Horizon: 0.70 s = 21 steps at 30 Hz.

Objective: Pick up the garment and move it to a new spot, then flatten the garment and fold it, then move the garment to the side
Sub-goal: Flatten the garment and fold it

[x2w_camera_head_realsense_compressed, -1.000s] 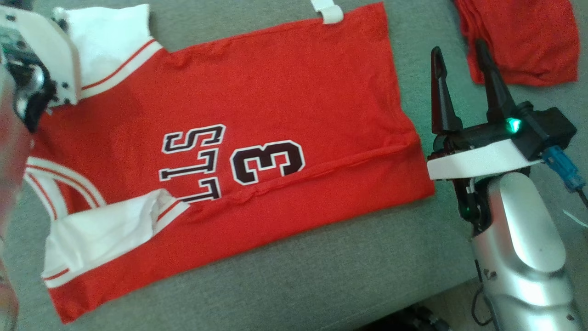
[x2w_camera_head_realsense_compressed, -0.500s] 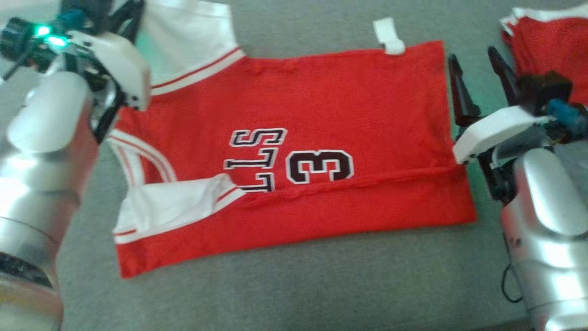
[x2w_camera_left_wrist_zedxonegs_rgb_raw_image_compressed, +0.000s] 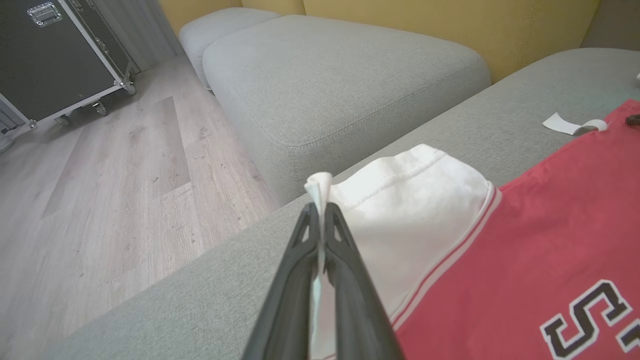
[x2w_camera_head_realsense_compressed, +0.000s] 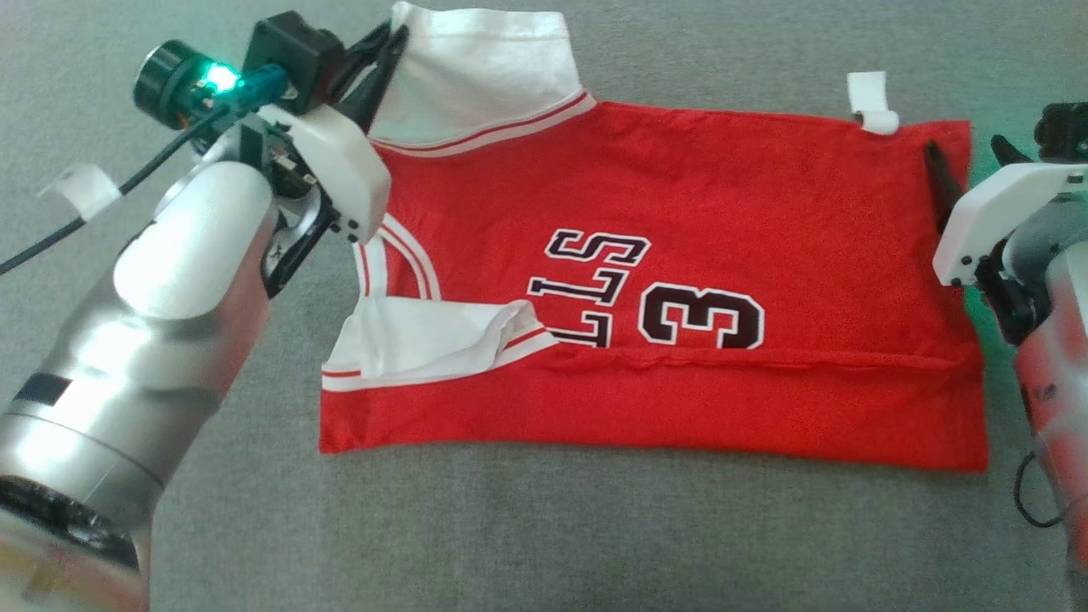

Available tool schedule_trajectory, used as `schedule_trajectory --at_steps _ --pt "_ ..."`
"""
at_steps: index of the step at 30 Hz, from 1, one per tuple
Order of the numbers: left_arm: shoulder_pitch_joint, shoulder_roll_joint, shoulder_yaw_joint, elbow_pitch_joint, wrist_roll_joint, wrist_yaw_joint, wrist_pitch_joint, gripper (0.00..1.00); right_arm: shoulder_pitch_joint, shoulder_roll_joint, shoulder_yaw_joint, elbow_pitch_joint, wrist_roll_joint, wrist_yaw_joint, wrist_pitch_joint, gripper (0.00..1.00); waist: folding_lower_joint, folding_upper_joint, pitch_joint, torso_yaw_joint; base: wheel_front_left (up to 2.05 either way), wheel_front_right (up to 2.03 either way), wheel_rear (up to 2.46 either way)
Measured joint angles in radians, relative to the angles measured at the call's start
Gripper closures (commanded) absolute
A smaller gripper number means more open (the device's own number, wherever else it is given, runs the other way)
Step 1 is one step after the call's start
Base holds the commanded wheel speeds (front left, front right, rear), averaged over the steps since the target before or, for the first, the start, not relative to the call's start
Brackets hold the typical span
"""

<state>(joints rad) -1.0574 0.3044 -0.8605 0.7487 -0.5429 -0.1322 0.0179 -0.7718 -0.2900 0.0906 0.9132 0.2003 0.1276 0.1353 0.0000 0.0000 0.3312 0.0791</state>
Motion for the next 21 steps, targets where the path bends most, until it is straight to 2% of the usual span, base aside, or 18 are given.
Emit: schedule_trajectory --at_steps 10,11,12,16,21 --pt "0.001 -0.003 -0.018 -0.085 0.000 0.009 0.037 1.00 -0.105 -0.025 0.080 0.124 -0.005 0.000 -0.006 0.02 0.0001 0.0000 0.040 0.034 0.00 0.00 0.00" --pt "0.001 -0.002 -0.019 -0.092 0.000 0.009 0.043 1.00 -0.125 -0.028 0.105 0.144 0.006 0.000 -0.001 0.56 0.0001 0.0000 0.046 0.033 0.00 0.00 0.00" --pt "0.001 -0.002 -0.019 -0.094 0.000 0.010 0.044 1.00 -0.133 -0.030 0.118 0.151 0.012 0.000 0.007 1.00 0.0000 0.0000 0.047 0.033 0.00 0.00 0.00" --pt "0.000 0.006 -0.019 -0.091 0.000 0.020 0.053 1.00 -0.155 -0.031 0.162 0.170 0.038 0.000 0.004 1.00 0.0001 0.0000 0.048 0.024 0.00 0.00 0.00" --pt "0.000 0.026 -0.010 -0.064 -0.003 0.044 0.049 1.00 -0.173 -0.031 0.172 0.172 0.090 0.000 -0.071 1.00 0.0001 0.0000 0.044 0.001 0.00 0.00 0.00"
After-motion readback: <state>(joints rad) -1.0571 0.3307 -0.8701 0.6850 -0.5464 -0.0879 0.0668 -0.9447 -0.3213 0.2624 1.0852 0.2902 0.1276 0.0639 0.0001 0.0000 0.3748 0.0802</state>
